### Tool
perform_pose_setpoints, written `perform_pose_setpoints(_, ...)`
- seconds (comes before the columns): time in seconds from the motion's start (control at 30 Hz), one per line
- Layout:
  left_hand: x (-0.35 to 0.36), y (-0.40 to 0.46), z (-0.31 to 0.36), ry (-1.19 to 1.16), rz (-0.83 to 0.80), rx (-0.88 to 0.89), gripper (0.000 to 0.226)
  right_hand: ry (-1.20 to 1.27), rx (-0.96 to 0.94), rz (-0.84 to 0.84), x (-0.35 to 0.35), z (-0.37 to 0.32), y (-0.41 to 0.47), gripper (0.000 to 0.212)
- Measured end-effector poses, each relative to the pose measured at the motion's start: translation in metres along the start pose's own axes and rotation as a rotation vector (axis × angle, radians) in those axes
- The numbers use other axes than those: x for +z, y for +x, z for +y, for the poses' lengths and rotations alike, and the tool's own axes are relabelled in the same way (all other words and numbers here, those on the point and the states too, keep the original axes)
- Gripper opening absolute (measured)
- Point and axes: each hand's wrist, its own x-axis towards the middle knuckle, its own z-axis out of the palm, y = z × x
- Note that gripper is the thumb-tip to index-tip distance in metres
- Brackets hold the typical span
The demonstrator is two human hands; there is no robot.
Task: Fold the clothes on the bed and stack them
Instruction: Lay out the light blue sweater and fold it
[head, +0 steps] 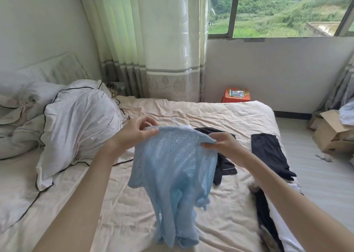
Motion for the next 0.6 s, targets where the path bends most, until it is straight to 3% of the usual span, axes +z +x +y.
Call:
perform_pose_setpoints(0.1,0.018,-0.005,-0.012,0.147,-0.105,-0.055,0.016,-0.133,-0.078,-0.091,0.005,-0.031,0.008,0.034)
perform_pose_setpoints(0.23,0.051,-0.012,-0.008,-0.056,-0.02,0.111,0.027,-0.245,-0.168,-0.124,0.025,-0.058,0.02,0.016)
perform_pose_setpoints(0.33,0.059,-0.014,-0.012,-0.168,0.054,0.155,0.007,-0.231,-0.17,-0.137,0.028,-0.061,0.023,0.014)
perform_pose_setpoints(0.47,0.05,-0.011,-0.008,-0.229,0.041,0.168,0.008,-0.072,-0.109,-0.169,0.019,-0.052,0.023,0.017)
perform_pose_setpoints(0.53,0.044,-0.01,0.002,-0.227,0.001,0.212,0.006,-0.069,-0.068,-0.221,0.016,-0.042,0.019,0.007)
perform_pose_setpoints(0.6,0.037,-0.007,0.014,-0.195,-0.004,0.253,0.005,-0.101,-0.003,-0.266,0.017,-0.026,0.015,0.014)
